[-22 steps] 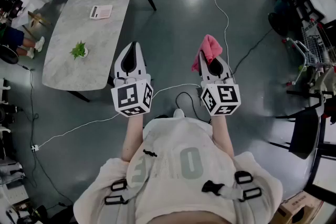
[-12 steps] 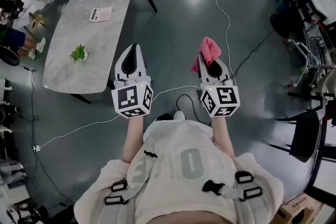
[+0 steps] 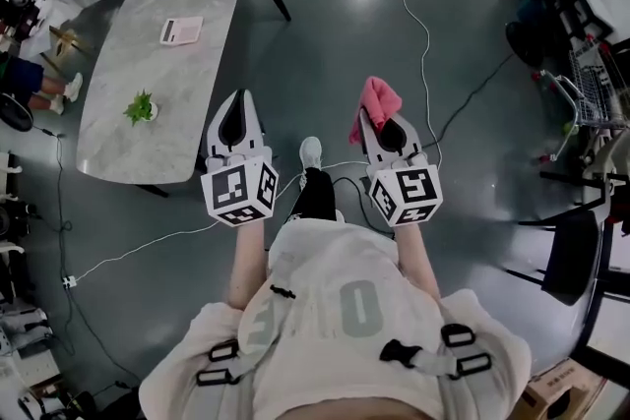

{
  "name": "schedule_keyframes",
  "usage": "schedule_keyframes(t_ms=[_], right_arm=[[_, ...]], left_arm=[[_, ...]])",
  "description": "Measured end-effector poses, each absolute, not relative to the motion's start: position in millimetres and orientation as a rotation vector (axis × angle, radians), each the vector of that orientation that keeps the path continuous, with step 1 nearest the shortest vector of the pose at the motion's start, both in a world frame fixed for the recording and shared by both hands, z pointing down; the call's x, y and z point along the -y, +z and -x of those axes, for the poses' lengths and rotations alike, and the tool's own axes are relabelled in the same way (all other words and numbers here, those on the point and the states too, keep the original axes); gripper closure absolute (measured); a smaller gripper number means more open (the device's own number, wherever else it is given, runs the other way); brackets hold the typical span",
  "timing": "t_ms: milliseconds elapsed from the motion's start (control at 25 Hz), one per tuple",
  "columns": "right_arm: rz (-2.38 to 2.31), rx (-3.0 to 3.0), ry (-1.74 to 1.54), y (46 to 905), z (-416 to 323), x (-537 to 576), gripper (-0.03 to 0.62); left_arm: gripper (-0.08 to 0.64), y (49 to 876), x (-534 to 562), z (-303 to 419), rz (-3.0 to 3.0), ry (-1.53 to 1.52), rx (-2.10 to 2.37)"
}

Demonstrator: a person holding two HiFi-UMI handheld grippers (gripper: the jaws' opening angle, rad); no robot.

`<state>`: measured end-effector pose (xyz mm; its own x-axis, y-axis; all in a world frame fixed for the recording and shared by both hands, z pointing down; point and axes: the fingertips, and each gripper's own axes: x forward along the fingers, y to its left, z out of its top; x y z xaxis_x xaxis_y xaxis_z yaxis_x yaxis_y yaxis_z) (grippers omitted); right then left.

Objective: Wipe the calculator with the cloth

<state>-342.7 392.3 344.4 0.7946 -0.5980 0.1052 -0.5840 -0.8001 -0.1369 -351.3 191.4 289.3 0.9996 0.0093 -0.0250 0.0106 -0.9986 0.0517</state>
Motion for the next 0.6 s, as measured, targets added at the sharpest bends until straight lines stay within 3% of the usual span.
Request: schedule_keyframes(t_ms=[600], right_arm=[[2.893, -0.865, -0.168, 337.4, 238.0, -419.1, 0.538]], left_arm=[[0.540, 277.5, -206.8, 226.2, -3.107, -0.096, -0.098]])
